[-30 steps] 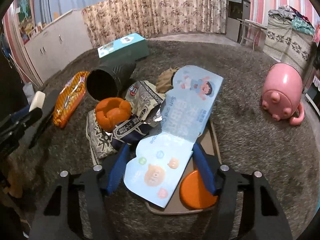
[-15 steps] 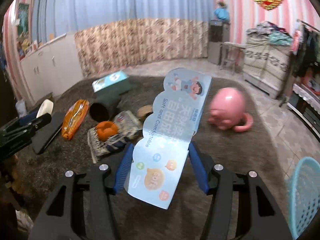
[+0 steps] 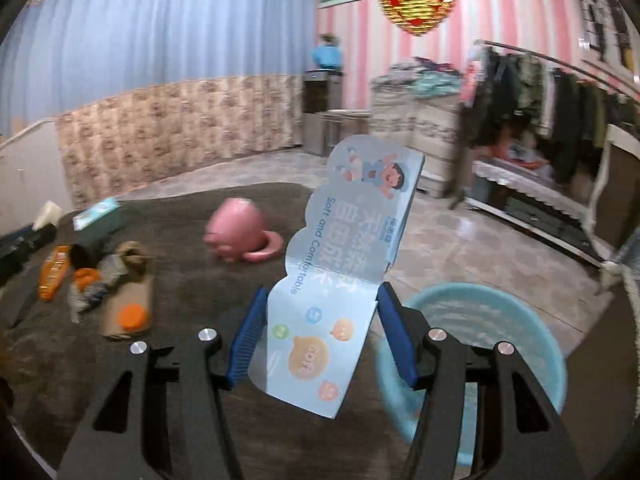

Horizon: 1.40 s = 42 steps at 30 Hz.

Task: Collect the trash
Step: 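Carry the white lid and paper card over the blue basket with both tools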

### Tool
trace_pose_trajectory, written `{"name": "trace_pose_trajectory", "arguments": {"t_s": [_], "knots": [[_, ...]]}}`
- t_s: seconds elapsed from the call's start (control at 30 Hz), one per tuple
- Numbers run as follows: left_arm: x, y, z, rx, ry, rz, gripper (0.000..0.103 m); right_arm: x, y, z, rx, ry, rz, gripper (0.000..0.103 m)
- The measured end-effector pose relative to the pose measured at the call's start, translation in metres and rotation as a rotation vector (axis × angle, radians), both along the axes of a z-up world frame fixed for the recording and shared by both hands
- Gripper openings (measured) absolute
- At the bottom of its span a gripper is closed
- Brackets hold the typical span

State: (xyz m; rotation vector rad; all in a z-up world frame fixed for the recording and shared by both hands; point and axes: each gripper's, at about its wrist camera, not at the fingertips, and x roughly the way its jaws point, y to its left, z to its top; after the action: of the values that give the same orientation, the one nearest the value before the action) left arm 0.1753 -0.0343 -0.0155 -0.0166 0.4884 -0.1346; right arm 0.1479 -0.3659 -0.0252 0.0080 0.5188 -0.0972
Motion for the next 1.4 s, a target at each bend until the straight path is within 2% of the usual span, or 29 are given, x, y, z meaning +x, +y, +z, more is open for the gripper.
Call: {"name": "trace_pose_trajectory", "arguments": {"t_s": [0.27,0.57,0.83,1.0,1.13,1.4], "knots": [[0.011,-0.076,0.006,0.011,-0.001,-0.111,0.061,-0.022,-0.077,-0.009,0.035,-0.007,-0.16,0.057],[0.015,-0.16,0.001,0.057,-0.015,-0.22,0.061,-0.028,-0.128,-0.02,0.061,-0.017,-0.243,0.057],[0.016,-0.232,-0.011,0.054,-0.008,-0.315,0.061,-0.04,-0.181,-0.036,0.117,-0.02,-0.342,0.057],[0.014,-0.277,-0.022,0.06,0.0,-0.394,0.061,-0.047,-0.197,-0.041,0.138,-0.021,-0.381,0.057],[0.016,-0.311,-0.035,0.063,0.014,-0.459,0.061,-0.044,-0.2,-0.047,0.115,0.011,-0.405,0.057],[0.03,-0.366,-0.061,0.079,0.047,-0.527,0.061,-0.049,-0.213,-0.053,0.136,0.022,-0.446,0.057]]}}
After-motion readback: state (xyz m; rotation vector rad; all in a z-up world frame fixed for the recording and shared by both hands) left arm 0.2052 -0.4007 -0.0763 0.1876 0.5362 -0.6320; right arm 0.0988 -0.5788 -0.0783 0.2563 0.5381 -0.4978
